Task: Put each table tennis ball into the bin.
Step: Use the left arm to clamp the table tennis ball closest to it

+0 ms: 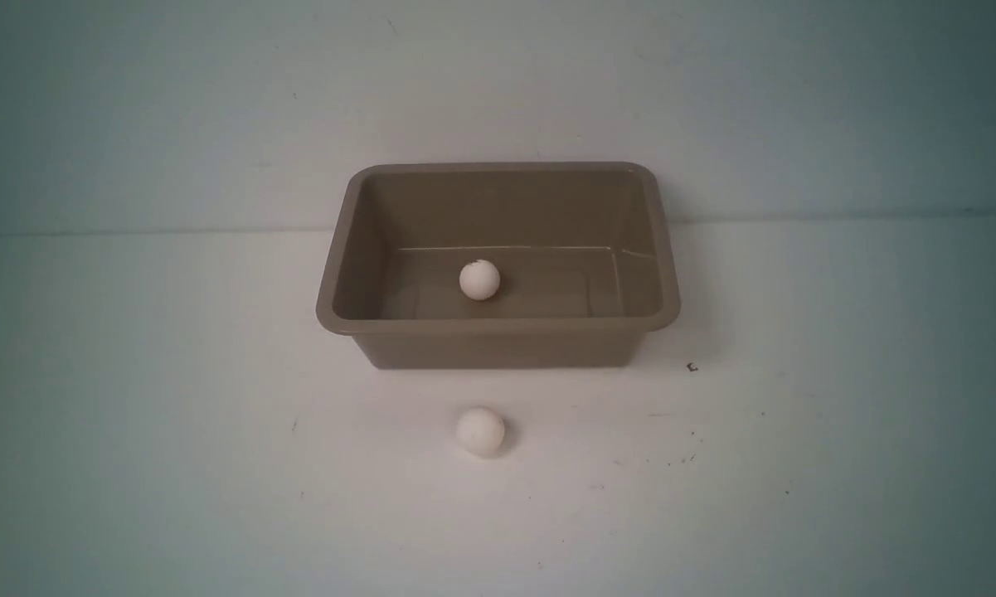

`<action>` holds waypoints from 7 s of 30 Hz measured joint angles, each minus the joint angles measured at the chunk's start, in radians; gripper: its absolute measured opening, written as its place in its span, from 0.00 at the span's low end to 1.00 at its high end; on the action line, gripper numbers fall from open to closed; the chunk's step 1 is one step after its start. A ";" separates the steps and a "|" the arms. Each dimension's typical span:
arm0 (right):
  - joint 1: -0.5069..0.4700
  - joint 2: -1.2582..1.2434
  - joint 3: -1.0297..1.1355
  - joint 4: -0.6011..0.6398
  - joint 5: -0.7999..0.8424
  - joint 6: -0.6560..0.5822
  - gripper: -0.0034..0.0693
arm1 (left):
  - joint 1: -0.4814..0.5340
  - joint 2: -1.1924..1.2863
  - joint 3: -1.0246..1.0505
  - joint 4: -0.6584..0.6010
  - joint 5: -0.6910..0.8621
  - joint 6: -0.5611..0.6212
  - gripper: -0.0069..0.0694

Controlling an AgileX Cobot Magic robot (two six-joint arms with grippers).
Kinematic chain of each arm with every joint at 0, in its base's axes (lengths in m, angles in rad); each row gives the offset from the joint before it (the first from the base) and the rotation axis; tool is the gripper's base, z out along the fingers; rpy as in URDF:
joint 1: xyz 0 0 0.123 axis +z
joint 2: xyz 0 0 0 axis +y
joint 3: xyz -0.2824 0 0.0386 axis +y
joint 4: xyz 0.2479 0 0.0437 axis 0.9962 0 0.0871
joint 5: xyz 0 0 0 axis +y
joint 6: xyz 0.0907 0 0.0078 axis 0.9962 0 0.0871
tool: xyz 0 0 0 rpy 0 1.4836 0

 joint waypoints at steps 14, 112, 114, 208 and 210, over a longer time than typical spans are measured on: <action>0.000 -0.505 0.588 0.038 -0.214 0.034 0.02 | 0.002 0.456 -0.021 0.040 -0.011 0.206 0.09; 0.000 -0.825 0.775 0.163 -0.045 0.024 0.02 | -0.358 1.024 -0.123 -3.071 1.145 3.491 0.60; 0.000 -0.825 0.775 0.163 -0.035 0.024 0.02 | -0.439 1.039 -0.135 -3.081 1.053 3.488 0.60; 0.000 -0.825 0.775 0.248 -0.022 -0.021 0.02 | -0.614 1.424 -0.426 -3.128 1.064 3.254 0.55; 0.000 -0.825 0.775 0.246 -0.022 -0.020 0.02 | -0.614 1.381 -0.426 -3.122 1.116 3.243 0.55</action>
